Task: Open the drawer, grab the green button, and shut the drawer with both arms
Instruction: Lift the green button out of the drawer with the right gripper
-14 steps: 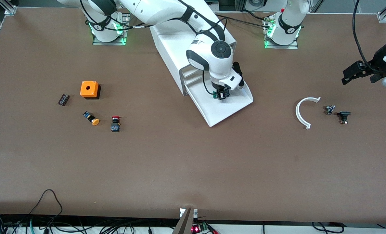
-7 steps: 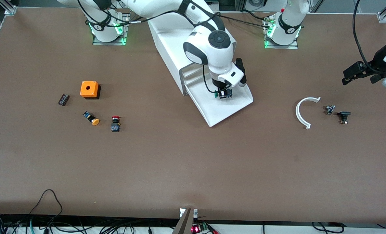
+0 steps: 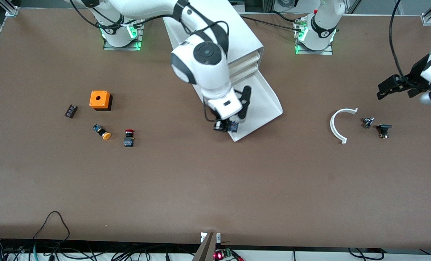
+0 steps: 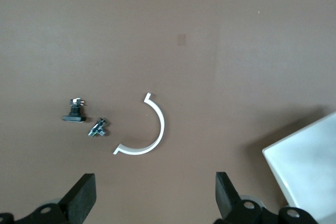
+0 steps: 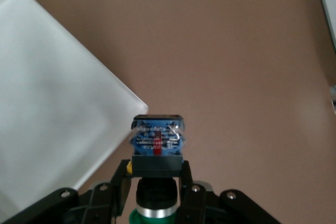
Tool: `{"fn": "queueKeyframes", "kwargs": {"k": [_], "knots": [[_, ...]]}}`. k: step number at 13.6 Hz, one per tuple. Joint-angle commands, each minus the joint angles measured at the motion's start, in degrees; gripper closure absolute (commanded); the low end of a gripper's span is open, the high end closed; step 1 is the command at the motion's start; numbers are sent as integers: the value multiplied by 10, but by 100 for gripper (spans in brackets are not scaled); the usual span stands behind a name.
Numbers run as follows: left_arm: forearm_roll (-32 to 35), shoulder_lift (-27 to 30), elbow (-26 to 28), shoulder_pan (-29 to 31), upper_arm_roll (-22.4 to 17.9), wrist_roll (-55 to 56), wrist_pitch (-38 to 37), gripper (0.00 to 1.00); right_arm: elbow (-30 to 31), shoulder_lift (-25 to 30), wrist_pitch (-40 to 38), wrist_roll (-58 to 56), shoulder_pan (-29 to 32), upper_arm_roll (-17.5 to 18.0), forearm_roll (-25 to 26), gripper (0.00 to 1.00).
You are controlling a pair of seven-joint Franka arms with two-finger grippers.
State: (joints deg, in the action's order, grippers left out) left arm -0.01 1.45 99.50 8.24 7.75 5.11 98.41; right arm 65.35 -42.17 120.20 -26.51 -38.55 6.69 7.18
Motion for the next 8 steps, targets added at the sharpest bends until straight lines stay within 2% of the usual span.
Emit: {"fn": "queueKeyframes", "kwargs": {"k": [1, 2, 4, 5, 8], "knots": [[16, -27, 31, -16, 30, 79, 59, 0, 43, 32, -2, 86, 7, -20, -2, 77], [16, -35, 51, -20, 46, 115, 87, 0, 56, 38, 4, 123, 10, -37, -6, 77], [16, -58, 88, -25, 72, 201, 142, 0, 68, 46, 5, 213, 36, -46, -51, 77], [16, -70, 109, -33, 82, 238, 179, 0, 68, 48, -6, 232, 47, -54, -48, 77], [16, -94, 180, -63, 88, 325, 304, 0, 134, 58, -37, 328, 73, -89, -52, 76]]}}
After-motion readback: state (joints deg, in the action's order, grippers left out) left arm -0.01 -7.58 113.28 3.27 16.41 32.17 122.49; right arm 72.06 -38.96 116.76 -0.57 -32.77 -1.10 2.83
